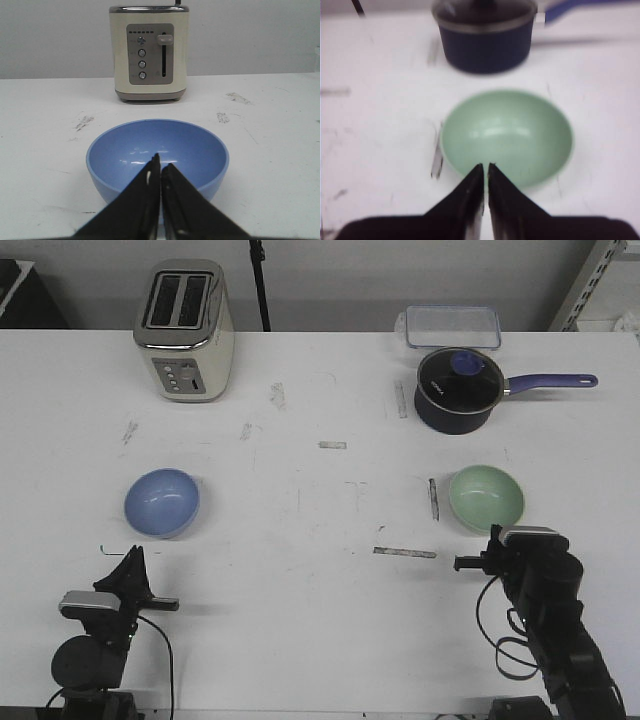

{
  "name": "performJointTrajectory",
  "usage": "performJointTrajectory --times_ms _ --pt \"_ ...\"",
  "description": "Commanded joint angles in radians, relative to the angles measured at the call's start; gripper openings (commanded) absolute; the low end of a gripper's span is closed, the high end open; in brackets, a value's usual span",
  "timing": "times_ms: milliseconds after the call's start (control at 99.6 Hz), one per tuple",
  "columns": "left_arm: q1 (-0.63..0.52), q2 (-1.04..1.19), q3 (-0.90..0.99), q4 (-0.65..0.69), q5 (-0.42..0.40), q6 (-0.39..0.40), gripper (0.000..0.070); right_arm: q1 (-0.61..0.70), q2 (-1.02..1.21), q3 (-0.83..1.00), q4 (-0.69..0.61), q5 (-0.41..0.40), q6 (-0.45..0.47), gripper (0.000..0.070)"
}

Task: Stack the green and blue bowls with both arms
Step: 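Reach the right gripper forward to the rim of the green bowl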

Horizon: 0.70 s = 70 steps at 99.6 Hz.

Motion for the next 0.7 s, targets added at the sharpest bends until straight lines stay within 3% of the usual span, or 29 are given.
performJointTrajectory --times_ms 0,100,251,442,532,582,693 --pt "0.002 -0.002 -0.022 0.011 0.001 -0.002 0.0002 0.001 0.038 0.06 -0.085 0.007 0.098 0.0006" --pt "0.002 -0.002 -0.022 0.011 0.001 -0.002 0.0002 0.001 0.103 0.155 -0.236 0.011 0.134 0.0007" --pt "0.002 -0.002 -0.022 0.011 0.001 -0.002 0.0002 -0.009 0.237 0.324 -0.434 0.037 0.117 0.0007" --pt "0.002 -0.002 -0.022 0.011 0.001 -0.002 0.0002 -0.082 0.446 0.545 -0.584 0.061 0.081 0.0007" --pt "0.002 -0.002 -0.022 0.011 0.001 -0.002 0.0002 -0.112 0.552 0.648 -0.62 0.056 0.011 0.0015" --pt "0.002 -0.002 -0.022 0.011 0.001 -0.002 0.0002 -0.127 0.613 0.706 -0.644 0.056 -0.019 0.0057" --pt "0.002 -0.002 -0.022 0.011 0.001 -0.002 0.0002 -0.151 0.729 0.815 -0.686 0.054 -0.055 0.0249"
